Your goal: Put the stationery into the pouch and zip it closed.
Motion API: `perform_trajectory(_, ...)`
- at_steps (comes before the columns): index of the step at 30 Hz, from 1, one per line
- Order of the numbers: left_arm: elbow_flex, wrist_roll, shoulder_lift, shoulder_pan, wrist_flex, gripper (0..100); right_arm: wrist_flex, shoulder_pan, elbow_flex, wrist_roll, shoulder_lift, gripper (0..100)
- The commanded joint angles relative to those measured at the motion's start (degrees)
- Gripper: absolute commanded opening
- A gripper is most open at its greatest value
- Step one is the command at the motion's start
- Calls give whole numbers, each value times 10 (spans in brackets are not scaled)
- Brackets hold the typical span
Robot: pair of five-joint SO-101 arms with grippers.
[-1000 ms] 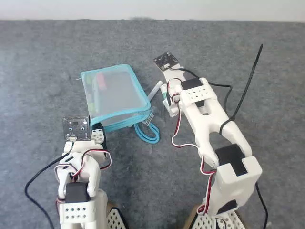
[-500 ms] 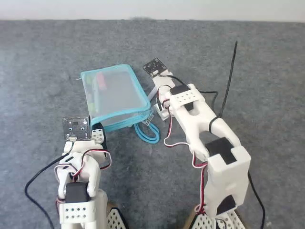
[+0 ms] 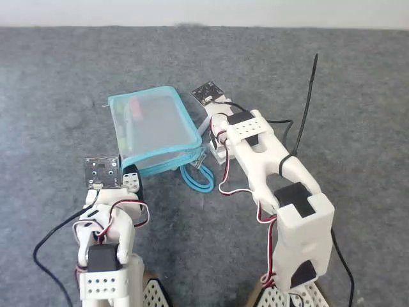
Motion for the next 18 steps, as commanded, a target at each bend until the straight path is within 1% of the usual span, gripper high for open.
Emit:
perform_trajectory(1, -6, -3, -11, 2, 3, 13, 7, 5, -31, 6, -11, 199)
perform_trajectory(4, -6, -3, -11, 2, 4, 13, -1, 4, -31, 5, -11, 106)
perform_trajectory(6, -6, -3, -11, 2, 4, 13, -5, 4, -31, 5, -11, 65)
perform_trajectory(10, -6, -3, -10, 2, 4, 13, 9, 6, -31, 5, -18, 41)
perform_trajectory(14, -6, -3, -10, 2, 4, 13, 87, 29, -50, 5, -66, 40)
perform_trajectory(18, -6, -3, -10, 2, 4, 13, 186, 60, -56, 4, -175, 27)
